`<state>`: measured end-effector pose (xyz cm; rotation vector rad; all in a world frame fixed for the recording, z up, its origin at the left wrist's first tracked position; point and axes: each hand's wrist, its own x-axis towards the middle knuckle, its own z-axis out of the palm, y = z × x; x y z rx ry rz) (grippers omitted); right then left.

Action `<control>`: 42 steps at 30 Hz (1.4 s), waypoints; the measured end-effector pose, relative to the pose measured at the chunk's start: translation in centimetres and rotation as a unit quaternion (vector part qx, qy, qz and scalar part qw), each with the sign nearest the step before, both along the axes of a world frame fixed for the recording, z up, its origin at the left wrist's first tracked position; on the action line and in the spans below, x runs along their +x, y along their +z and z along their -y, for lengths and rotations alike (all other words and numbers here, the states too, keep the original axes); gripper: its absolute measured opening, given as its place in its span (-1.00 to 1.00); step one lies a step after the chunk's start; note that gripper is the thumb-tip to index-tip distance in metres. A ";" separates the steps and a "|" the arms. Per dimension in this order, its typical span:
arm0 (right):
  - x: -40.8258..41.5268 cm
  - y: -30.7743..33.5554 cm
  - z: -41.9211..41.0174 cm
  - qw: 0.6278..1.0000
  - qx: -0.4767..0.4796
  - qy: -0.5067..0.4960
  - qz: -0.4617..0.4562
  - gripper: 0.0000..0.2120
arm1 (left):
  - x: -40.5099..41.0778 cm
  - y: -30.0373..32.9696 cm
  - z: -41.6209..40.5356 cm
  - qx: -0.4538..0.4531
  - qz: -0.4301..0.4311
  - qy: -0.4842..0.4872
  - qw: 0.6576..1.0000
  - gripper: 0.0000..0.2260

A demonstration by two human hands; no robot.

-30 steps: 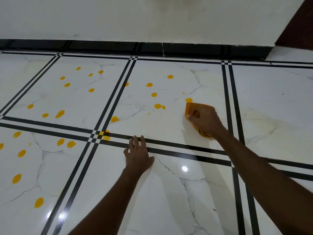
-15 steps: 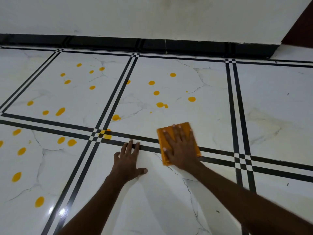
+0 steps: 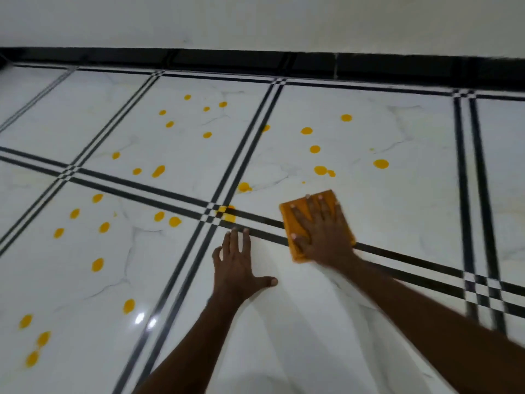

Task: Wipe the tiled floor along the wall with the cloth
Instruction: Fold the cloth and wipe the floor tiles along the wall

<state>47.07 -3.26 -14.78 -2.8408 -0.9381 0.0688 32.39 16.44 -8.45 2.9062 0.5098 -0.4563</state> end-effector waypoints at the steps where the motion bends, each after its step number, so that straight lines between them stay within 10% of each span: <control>1: 1.9 0.2 -0.3 1.000 -0.007 -0.024 -0.002 -0.30 | -0.5 0.2 -1.1 0.009 -0.007 0.011 1.000 0.23; 6: 0.7 0.4 -0.6 0.988 0.014 -0.154 0.016 -0.27 | -3.6 1.1 -7.3 0.015 -0.052 0.074 0.996 0.29; 13: -4.6 -0.2 -12.0 0.966 0.001 0.256 0.024 -0.29 | -4.1 1.3 -9.1 -0.018 -0.077 0.095 0.992 0.29; 19: 0.8 1.1 -11.3 0.998 0.024 -0.061 0.019 -0.30 | -4.5 0.5 -9.4 -0.010 -0.049 0.104 0.993 0.29; 25: -3.5 0.8 -18.3 0.976 -0.002 0.219 0.014 -0.29 | -4.9 -0.1 -9.6 -0.025 -0.027 0.114 0.993 0.29; 31: 4.4 1.1 -17.5 0.999 -0.009 -0.034 0.003 -0.27 | -4.1 -0.2 -9.6 -0.029 -0.035 0.109 0.993 0.30; 37: 1.5 1.3 -16.4 0.979 -0.052 0.199 -0.016 -0.26 | -0.2 -0.5 -8.7 -0.079 0.009 0.071 0.994 0.30; 42: 13.8 1.9 -14.8 0.996 -0.082 -0.016 -0.044 -0.18 | 3.4 -0.7 -7.9 -0.099 0.005 0.056 0.993 0.27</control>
